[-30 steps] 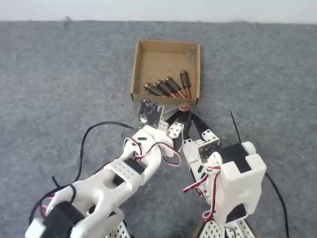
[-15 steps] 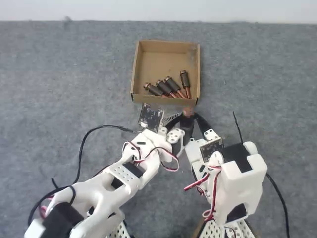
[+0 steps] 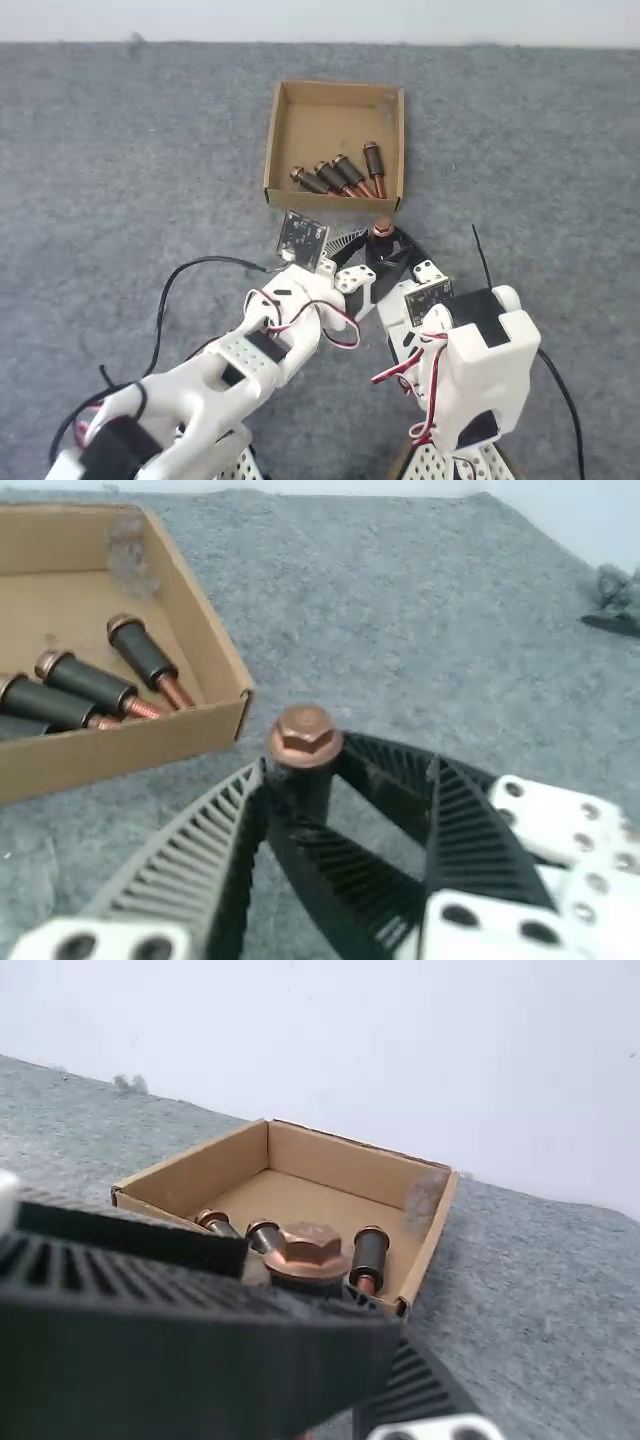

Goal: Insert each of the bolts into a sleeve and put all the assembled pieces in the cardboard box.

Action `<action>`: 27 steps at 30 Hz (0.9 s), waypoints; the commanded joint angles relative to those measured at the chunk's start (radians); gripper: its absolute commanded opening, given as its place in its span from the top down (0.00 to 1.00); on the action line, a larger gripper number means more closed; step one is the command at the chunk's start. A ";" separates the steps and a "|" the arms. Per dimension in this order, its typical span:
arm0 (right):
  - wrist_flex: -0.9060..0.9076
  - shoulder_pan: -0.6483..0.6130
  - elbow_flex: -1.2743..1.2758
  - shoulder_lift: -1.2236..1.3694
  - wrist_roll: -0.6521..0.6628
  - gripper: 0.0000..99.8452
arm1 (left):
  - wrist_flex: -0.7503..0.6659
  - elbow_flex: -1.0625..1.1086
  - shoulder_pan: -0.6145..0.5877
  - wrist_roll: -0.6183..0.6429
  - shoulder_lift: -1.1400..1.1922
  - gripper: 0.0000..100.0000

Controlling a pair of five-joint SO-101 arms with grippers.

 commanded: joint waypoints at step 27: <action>-0.005 0.012 0.028 -0.064 0.018 0.99 | 0.825 0.251 -0.542 0.006 -1.206 0.98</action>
